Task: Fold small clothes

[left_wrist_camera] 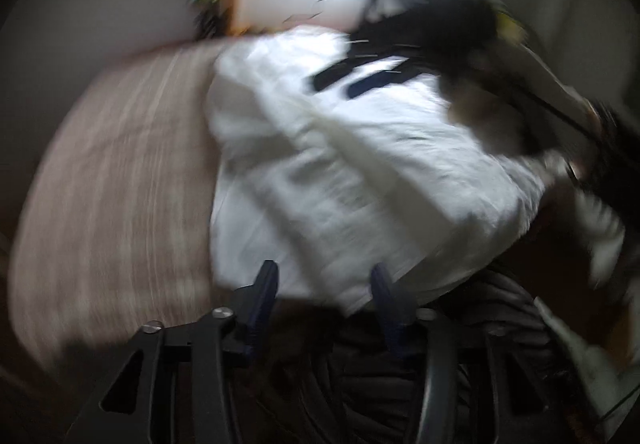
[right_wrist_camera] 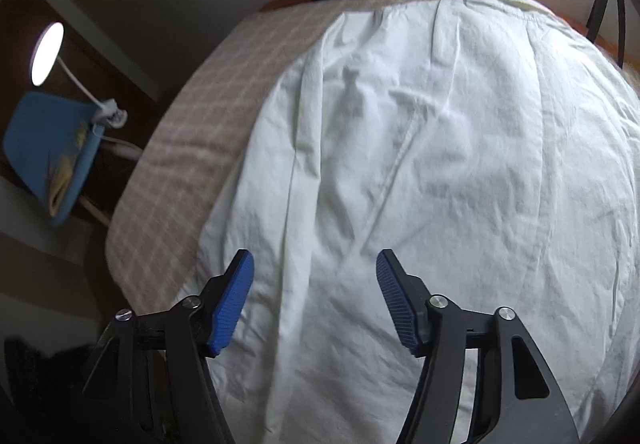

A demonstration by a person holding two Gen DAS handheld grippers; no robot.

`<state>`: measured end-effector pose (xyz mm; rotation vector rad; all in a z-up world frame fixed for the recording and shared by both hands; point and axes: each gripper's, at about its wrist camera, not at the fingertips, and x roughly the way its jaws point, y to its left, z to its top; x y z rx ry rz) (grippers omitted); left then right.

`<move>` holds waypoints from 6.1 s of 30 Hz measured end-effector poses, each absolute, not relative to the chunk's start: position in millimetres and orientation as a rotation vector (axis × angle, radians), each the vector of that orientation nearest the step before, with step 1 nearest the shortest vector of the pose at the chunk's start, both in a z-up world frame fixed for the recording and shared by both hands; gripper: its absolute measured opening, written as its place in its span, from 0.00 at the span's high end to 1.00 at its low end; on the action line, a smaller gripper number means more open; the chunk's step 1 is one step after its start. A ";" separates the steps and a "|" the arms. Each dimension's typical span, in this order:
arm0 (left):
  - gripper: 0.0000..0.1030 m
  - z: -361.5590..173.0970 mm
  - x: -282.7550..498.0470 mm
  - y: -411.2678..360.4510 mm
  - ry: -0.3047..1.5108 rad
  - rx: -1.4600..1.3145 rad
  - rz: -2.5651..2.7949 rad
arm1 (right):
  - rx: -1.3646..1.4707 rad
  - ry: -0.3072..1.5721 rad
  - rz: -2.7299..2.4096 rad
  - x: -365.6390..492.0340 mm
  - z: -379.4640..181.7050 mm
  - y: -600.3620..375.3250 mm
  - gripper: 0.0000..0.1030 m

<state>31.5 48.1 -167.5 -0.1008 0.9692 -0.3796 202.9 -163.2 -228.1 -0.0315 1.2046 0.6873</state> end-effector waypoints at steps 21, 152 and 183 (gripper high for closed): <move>0.77 -194.2 66.6 87.5 0.890 -0.299 -0.211 | -0.044 1.201 0.774 251.3 -196.5 -67.1 0.50; 0.36 -100.6 96.4 -121.6 0.823 0.011 -0.527 | 0.984 0.910 -0.064 44.9 -248.8 -696.1 0.58; 0.43 -138.7 129.8 -186.4 0.972 -0.258 -0.653 | -0.048 0.888 0.637 19.2 -167.7 -433.9 0.76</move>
